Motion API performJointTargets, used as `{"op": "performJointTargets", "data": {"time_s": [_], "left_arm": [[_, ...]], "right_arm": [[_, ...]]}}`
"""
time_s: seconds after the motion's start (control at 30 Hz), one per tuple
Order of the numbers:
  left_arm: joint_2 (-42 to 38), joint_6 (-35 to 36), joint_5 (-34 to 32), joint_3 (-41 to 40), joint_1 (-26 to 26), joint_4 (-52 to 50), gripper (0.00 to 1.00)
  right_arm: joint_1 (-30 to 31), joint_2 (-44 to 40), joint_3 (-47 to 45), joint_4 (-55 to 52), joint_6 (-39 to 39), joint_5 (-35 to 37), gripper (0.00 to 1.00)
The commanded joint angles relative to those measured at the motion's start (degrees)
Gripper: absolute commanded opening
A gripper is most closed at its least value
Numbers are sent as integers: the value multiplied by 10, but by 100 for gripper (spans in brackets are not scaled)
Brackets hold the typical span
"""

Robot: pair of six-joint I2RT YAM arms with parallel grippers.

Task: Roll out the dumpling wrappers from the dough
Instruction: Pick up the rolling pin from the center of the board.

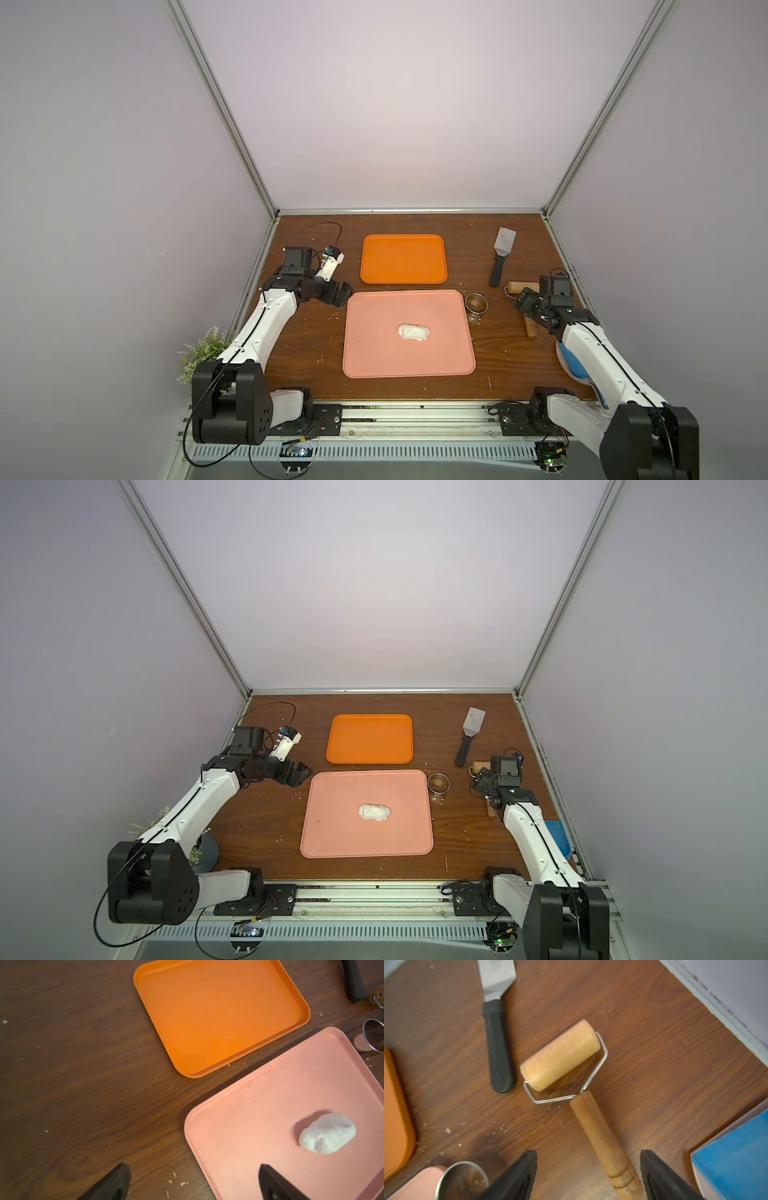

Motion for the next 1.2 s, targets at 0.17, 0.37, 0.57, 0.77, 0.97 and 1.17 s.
{"op": "performJointTargets", "data": {"time_s": [0.17,0.37,0.57,0.77,0.97,1.17], "left_arm": [[8,23,71,-25,-3,-12,100],[2,25,64,-36,-3,-6,100],[-12,14,35,-52,-3,22,100],[-10,11,35,-48,-3,22,100],[-20,8,41,-47,-3,22,100],[-20,9,43,-49,-3,22,100]], "right_arm": [[-21,67,-4,41,-7,-19,83],[-22,107,-6,49,-3,-24,81],[-20,143,-7,65,-14,-73,65],[-11,170,-10,76,-19,-75,61],[-8,202,0,76,-29,-62,52],[-7,220,-1,86,-40,-52,36]]}}
